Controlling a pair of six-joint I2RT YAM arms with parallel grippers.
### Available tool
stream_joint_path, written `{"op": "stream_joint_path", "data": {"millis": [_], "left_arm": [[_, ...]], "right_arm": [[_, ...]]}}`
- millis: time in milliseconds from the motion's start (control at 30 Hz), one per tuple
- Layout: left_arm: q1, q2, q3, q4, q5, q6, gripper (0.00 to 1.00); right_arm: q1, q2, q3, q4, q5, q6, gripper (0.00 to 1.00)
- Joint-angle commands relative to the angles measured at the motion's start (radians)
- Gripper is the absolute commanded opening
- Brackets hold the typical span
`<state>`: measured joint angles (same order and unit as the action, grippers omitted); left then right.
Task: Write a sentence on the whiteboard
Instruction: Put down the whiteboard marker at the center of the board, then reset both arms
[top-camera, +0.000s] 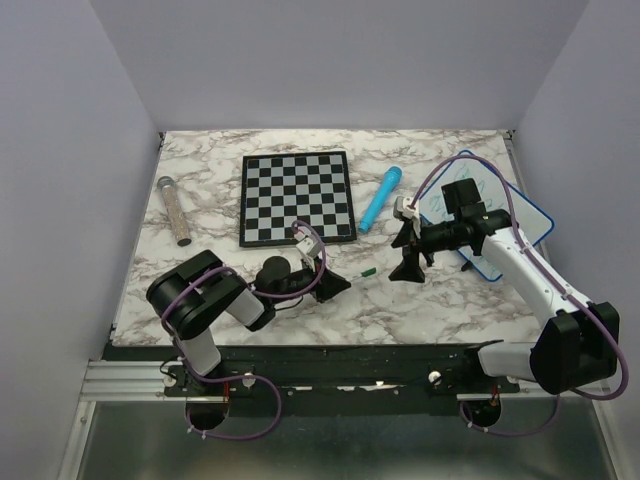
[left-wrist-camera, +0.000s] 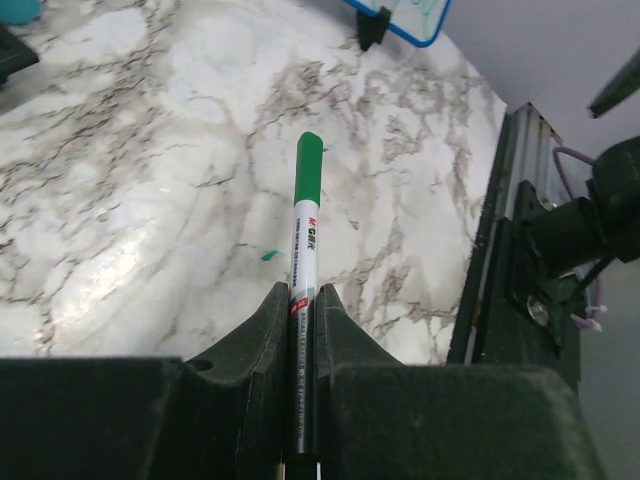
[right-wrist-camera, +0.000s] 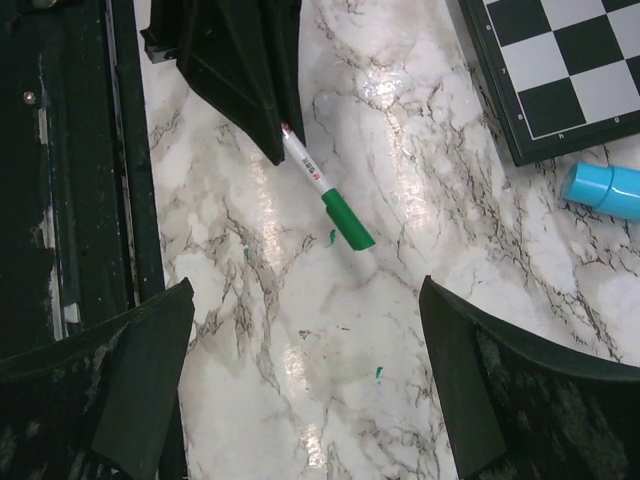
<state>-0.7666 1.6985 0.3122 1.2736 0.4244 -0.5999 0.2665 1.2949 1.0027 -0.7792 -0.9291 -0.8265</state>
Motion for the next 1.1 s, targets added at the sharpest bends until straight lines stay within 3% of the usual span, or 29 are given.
{"op": "stream_joint_path", "data": {"millis": [0, 100, 133, 333, 467, 533, 633, 767, 833, 933, 1000, 1067], "left_arm": [[0.029, 0.046, 0.034, -0.063, -0.055, -0.001, 0.00], [0.041, 0.055, 0.038, -0.098, -0.082, -0.003, 0.01], [0.043, 0.055, 0.036, -0.100, -0.085, -0.003, 0.09], [0.050, 0.030, 0.044, -0.232, -0.137, 0.020, 0.35], [0.050, 0.000, 0.012, -0.258, -0.180, 0.018, 0.58], [0.050, -0.028, -0.005, -0.264, -0.217, 0.018, 0.62], [0.050, -0.132, -0.041, -0.295, -0.266, 0.020, 0.68], [0.050, -0.410, -0.007, -0.551, -0.343, 0.038, 0.72], [0.050, -0.523, 0.020, -0.666, -0.415, 0.054, 0.76], [0.059, -0.744, 0.094, -0.880, -0.507, 0.058, 0.99], [0.076, -0.874, 0.157, -1.038, -0.593, 0.043, 0.99], [0.124, -0.951, 0.244, -1.200, -0.554, 0.077, 0.99]], "right_arm": [[-0.015, -0.011, -0.021, 0.051, 0.003, 0.044, 1.00], [-0.018, -0.011, -0.024, 0.052, 0.003, 0.046, 1.00], [-0.019, -0.009, -0.026, 0.052, 0.003, 0.047, 1.00], [-0.029, -0.014, -0.029, 0.051, 0.000, 0.055, 1.00], [-0.045, -0.046, -0.032, 0.047, 0.010, 0.066, 1.00], [-0.059, -0.068, -0.030, 0.041, 0.021, 0.072, 1.00], [-0.087, -0.124, -0.026, 0.041, 0.071, 0.098, 1.00], [-0.145, -0.201, 0.007, 0.084, 0.151, 0.214, 1.00], [-0.173, -0.239, 0.002, 0.192, 0.234, 0.421, 1.00], [-0.207, -0.252, 0.014, 0.245, 0.355, 0.654, 1.00], [-0.211, -0.256, 0.040, 0.248, 0.419, 0.749, 1.00], [-0.214, -0.287, 0.045, 0.271, 0.479, 0.802, 0.99]]}}
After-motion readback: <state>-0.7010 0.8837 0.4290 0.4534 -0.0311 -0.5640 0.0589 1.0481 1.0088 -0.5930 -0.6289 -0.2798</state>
